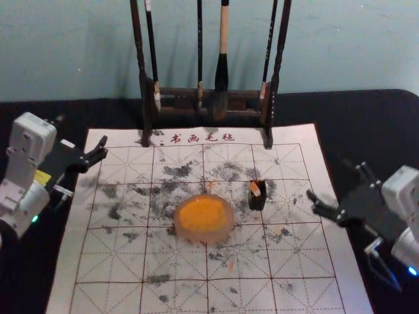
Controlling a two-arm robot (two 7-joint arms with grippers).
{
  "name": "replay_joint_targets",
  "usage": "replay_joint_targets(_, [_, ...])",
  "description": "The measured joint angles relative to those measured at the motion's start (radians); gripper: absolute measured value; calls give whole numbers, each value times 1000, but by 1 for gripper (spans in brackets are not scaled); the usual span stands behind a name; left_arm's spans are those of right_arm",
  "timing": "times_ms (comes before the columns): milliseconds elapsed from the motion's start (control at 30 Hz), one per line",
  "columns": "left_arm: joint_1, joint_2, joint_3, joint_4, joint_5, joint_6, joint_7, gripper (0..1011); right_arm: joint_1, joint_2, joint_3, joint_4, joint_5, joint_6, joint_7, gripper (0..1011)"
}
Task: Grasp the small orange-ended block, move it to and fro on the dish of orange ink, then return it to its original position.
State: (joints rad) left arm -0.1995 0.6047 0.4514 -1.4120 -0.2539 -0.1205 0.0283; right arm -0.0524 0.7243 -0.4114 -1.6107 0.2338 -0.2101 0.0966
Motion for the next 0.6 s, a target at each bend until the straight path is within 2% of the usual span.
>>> replay_joint_targets(267, [0, 0, 0, 0, 0, 0, 0, 1001, -31, 0, -30, -37, -55, -31, 36, 1002])
replay_joint_targets(467, [0, 0, 0, 0, 0, 0, 0, 1001, -18, -39, -56, -36, -101, -23, 48, 1002])
replay_joint_targets(600, [0, 0, 0, 0, 0, 0, 0, 1001, 6, -88, -72, -15, -134, 8, 40, 1002])
